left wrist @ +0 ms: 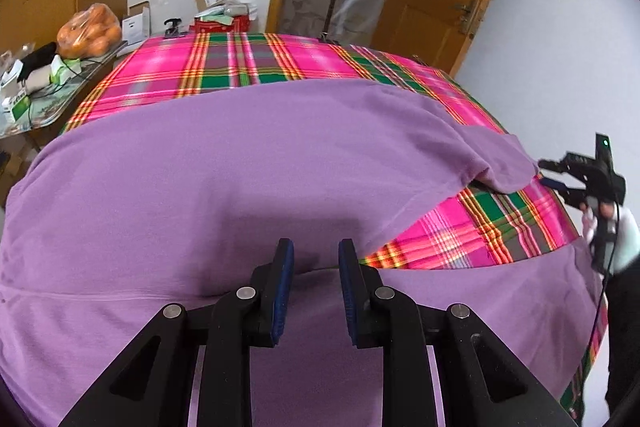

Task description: Fold clothes

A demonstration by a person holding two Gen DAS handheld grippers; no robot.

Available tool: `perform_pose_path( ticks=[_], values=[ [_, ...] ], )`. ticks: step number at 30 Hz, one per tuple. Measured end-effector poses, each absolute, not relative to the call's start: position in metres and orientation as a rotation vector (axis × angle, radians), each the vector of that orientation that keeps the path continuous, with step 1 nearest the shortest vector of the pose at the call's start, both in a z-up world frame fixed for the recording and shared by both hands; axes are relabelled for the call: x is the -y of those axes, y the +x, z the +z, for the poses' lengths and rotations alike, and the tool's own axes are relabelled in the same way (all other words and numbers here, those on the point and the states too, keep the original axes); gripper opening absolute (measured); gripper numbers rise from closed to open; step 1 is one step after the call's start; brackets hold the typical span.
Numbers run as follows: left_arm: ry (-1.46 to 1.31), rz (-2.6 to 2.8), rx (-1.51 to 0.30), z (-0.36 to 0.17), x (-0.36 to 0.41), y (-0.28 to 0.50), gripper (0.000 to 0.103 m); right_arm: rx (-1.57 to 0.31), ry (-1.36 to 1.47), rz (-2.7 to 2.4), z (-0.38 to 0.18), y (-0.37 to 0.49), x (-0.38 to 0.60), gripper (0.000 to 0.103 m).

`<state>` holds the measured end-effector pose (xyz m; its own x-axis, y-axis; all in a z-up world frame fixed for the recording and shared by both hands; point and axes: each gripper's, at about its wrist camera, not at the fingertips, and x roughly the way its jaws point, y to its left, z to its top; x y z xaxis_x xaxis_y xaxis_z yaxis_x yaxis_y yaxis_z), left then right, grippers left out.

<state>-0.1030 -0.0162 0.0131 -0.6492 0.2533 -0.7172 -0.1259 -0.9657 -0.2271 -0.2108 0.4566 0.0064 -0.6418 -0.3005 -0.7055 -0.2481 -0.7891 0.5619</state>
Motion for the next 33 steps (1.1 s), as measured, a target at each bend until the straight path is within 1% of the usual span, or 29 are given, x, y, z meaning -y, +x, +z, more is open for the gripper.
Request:
perform_pose_path(
  ticks=[5,7,9,11,14,19,22,24,26,28,29,30,33],
  values=[
    [-1.167,2.664,0.294,0.009,0.020,-0.103,0.024,1.088,1.287,-2.633,0.001,-0.233,-0.466,0.040],
    [-1.174,2.646,0.330,0.005,0.024,-0.106,0.024,1.082,1.288,-2.638,-0.001,-0.240,-0.467,0.034],
    [-1.167,2.636,0.363,0.005,0.026,-0.106,0.024,1.076,1.305,-2.636,-0.002,-0.244,-0.471,0.018],
    [-1.160,2.626,0.391,0.004,0.028,-0.106,0.024,1.074,1.319,-2.630,-0.003,-0.248,-0.474,0.007],
    [-1.153,2.618,0.416,0.004,0.030,-0.106,0.024,1.055,1.290,-2.649,0.003,-0.251,-0.479,0.006],
    [-1.149,2.623,0.416,0.004,0.029,-0.105,0.024,0.972,1.169,-2.780,0.032,-0.249,-0.490,0.006],
    [-1.137,2.639,0.382,0.009,0.025,-0.104,0.024,0.985,1.156,-2.830,0.038,-0.250,-0.506,0.005],
    [-1.133,2.631,0.365,0.012,0.021,-0.103,0.024,0.998,1.185,-2.825,0.033,-0.252,-0.515,0.005],
    [-1.133,2.624,0.346,0.015,0.016,-0.102,0.024,0.956,1.309,-2.796,0.020,-0.260,-0.518,0.006],
    [-1.129,2.615,0.344,0.017,0.014,-0.101,0.024,0.952,1.480,-2.769,0.001,-0.261,-0.522,0.012],
    [-1.126,2.611,0.344,0.018,0.013,-0.100,0.024,0.976,1.491,-2.791,-0.002,-0.256,-0.524,0.017],
    [-1.124,2.608,0.345,0.019,0.014,-0.100,0.024,0.994,1.490,-2.819,-0.003,-0.251,-0.527,0.023],
    [-1.115,2.608,0.343,0.023,0.012,-0.101,0.024,0.992,1.373,-2.915,0.011,-0.242,-0.539,0.031]
  ],
)
